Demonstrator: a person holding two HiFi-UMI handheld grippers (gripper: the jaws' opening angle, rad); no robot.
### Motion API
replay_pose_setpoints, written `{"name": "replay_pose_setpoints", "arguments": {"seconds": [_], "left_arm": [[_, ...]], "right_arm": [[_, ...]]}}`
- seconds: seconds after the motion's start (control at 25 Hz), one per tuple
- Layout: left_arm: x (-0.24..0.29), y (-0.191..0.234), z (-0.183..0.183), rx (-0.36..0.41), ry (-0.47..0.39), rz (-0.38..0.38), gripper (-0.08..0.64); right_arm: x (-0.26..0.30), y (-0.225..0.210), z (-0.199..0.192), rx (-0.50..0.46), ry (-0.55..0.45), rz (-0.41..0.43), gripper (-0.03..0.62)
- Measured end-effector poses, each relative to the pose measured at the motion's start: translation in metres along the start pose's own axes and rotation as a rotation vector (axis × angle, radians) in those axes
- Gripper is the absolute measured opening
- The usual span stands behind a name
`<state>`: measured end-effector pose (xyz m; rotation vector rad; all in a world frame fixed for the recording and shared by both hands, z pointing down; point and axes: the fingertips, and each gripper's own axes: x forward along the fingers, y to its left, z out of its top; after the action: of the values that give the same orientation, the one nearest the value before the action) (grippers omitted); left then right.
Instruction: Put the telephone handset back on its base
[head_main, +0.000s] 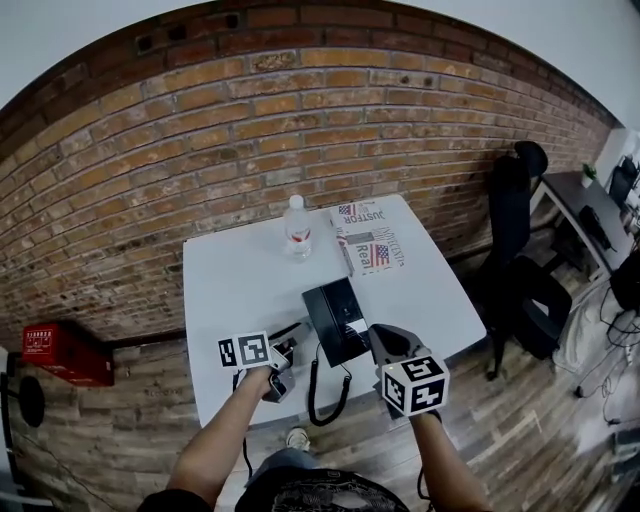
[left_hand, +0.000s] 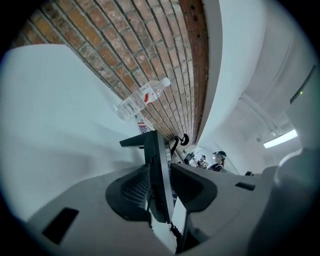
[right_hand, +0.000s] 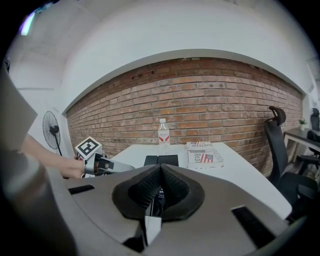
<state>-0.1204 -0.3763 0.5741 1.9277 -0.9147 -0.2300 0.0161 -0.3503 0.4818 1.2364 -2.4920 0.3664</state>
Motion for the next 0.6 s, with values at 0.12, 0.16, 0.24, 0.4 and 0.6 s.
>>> {"name": "replay_pose_setpoints", "arguments": {"seconds": [0.12,0.16,0.24,0.4,0.6], "left_arm": [[-0.013,-0.007,0.003,0.073,-0.016,0.040,0.110],[-0.018,-0.009,0.003,0.099,-0.020,0.057,0.110],[-0.028,-0.014,0.005,0.155,-0.028,0.095,0.110],[-0.046,-0.027,0.007,0.258,-0.047,0.168,0.110],[-0.074,-0.046,0.008,0.381,-0.078,0.267,0.110]], "right_arm": [[-0.004,0.003,0.001,-0.007,-0.007,0.014,0.002],[-0.006,0.005,0.002,-0.009,-0.011,0.021,0.002],[-0.009,0.008,0.004,-0.014,-0.019,0.035,0.000],[-0.019,0.011,0.008,-0.029,-0.034,0.058,0.002],[-0.032,0.017,0.016,-0.047,-0.060,0.085,0.002]]}}
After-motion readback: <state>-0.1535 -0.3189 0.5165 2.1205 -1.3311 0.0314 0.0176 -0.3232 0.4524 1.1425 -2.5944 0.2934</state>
